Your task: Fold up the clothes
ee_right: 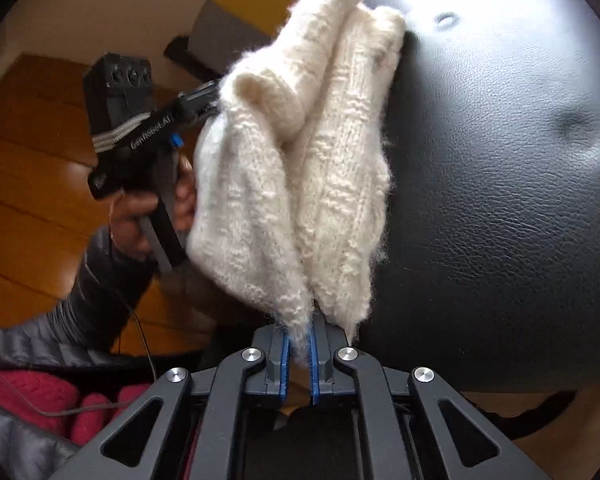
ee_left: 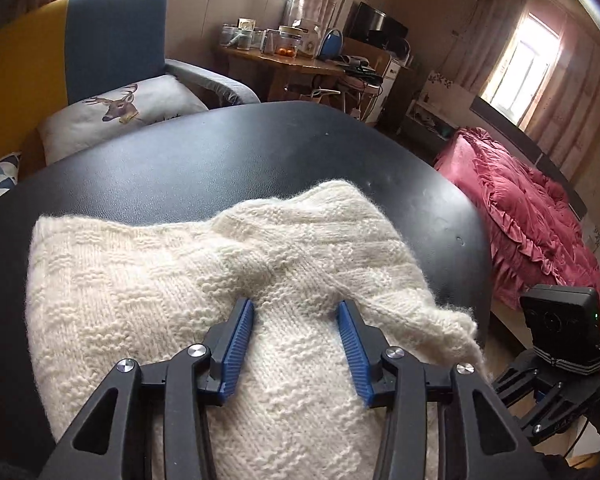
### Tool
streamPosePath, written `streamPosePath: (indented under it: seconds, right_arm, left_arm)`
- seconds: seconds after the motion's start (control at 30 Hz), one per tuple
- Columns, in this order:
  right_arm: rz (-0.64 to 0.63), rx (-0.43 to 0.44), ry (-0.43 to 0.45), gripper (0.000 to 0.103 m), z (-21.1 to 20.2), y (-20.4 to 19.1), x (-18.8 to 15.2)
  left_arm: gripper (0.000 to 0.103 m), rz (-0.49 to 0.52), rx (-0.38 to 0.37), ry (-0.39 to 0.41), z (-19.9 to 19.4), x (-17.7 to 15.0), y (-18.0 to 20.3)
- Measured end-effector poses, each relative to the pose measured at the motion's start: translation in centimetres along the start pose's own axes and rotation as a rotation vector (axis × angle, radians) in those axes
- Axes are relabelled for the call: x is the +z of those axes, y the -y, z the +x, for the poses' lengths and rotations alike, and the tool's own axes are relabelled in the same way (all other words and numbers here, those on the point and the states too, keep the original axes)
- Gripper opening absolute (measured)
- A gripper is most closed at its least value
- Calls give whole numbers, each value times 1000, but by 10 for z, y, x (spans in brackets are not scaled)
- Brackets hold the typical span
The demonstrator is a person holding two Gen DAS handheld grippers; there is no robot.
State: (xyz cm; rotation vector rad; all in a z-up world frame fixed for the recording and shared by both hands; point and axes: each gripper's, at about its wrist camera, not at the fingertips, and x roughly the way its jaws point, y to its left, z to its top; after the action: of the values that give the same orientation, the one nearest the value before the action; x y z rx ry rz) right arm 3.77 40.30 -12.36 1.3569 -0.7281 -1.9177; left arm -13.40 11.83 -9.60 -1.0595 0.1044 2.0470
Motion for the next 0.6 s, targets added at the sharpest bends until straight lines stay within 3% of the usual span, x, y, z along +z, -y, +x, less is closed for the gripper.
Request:
streamPosePath:
  seconds: [0.1, 0.23, 0.3, 0.33, 0.4, 0.53, 0.6]
  right_arm:
    - [-23, -34, 0, 7, 5, -7, 4]
    - [-16, -60, 12, 14, -3, -15, 5]
    - [-36, -97, 50, 26, -18, -28, 8]
    - [-48, -116, 71, 41, -26, -35, 10]
    - [-97, -165, 138, 62, -44, -55, 17]
    - [-190, -230, 277, 66, -62, -97, 49]
    - [-228, -231, 275, 68, -44, -115, 77]
  left_arm:
    - [45, -27, -12, 14, -2, -1, -2]
    - [45, -63, -7, 111, -45, -10, -8]
    - [45, -74, 16, 132, -62, -21, -15]
    - [45, -89, 25, 139, -68, -28, -18]
    - [45, -118, 43, 152, -80, -41, -25]
    - [45, -141, 38, 195, -99, -71, -21]
    - [45, -118, 25, 209, -104, -86, -9]
